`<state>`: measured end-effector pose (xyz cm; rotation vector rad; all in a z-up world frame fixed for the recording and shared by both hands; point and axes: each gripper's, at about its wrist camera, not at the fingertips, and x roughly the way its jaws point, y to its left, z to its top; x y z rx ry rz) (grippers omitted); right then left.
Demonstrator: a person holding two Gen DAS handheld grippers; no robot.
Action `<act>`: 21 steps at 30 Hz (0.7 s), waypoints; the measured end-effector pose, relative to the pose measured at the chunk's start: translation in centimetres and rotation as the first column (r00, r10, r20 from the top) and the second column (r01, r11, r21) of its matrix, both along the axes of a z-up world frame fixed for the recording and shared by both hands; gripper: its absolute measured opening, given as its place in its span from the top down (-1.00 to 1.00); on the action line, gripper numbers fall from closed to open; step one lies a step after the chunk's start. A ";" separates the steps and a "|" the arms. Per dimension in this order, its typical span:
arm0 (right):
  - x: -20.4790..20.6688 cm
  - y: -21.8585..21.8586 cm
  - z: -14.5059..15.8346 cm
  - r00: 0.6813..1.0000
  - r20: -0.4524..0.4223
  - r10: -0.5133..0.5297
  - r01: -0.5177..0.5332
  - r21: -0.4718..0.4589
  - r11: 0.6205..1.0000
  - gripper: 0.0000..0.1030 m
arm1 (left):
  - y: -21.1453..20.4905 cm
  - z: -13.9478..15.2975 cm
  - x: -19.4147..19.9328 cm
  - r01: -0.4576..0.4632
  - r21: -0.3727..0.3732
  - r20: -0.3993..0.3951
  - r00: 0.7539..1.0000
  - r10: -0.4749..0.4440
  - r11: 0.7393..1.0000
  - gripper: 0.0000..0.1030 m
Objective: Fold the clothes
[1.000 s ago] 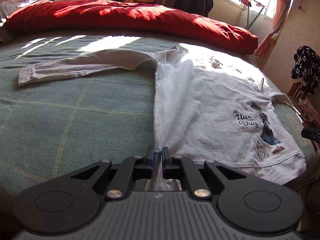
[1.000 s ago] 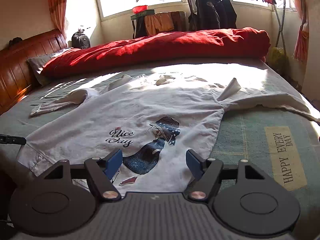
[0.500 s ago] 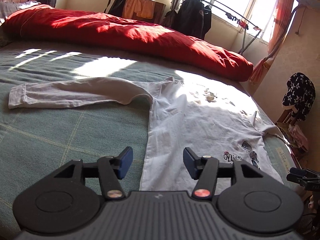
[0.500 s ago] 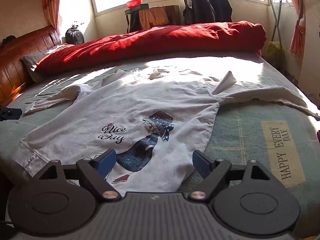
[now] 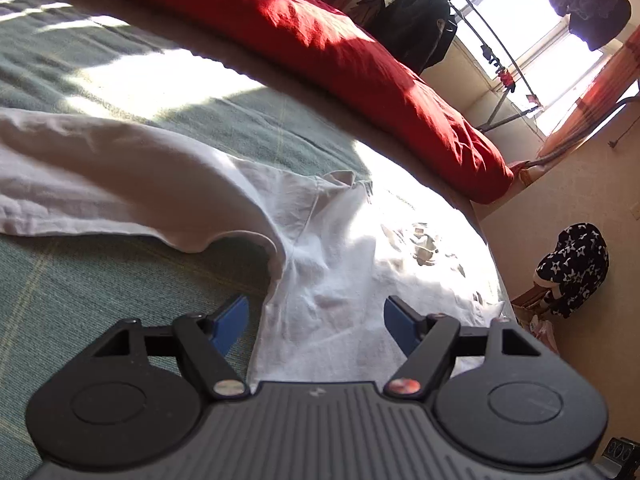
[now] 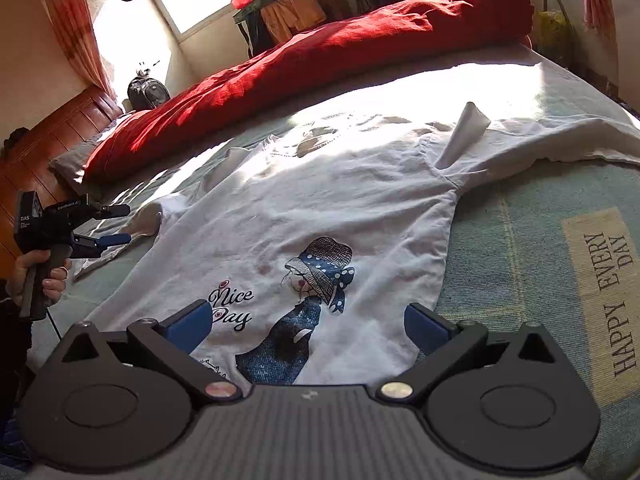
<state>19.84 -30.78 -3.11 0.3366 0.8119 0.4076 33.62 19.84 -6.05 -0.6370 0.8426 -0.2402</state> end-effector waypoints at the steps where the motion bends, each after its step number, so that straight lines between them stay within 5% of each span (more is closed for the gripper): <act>1: 1.3 -0.7 -0.5 0.999 -0.032 0.000 0.001 0.050 0.999 -1.00 | -0.1 -0.6 0.9 0.003 -0.011 -0.012 1.000 -0.003 1.000 -0.45; 10: 11.1 -6.8 -5.5 0.970 -0.225 -0.091 0.150 0.260 0.954 -1.00 | -0.3 -3.5 4.8 0.017 -0.046 -0.026 0.999 -0.018 0.999 -0.47; 21: 17.6 -9.7 -7.0 0.974 -0.164 -0.159 0.216 0.436 0.874 -1.00 | 0.6 -2.8 6.2 -0.092 -0.138 0.115 0.987 0.108 0.986 -0.44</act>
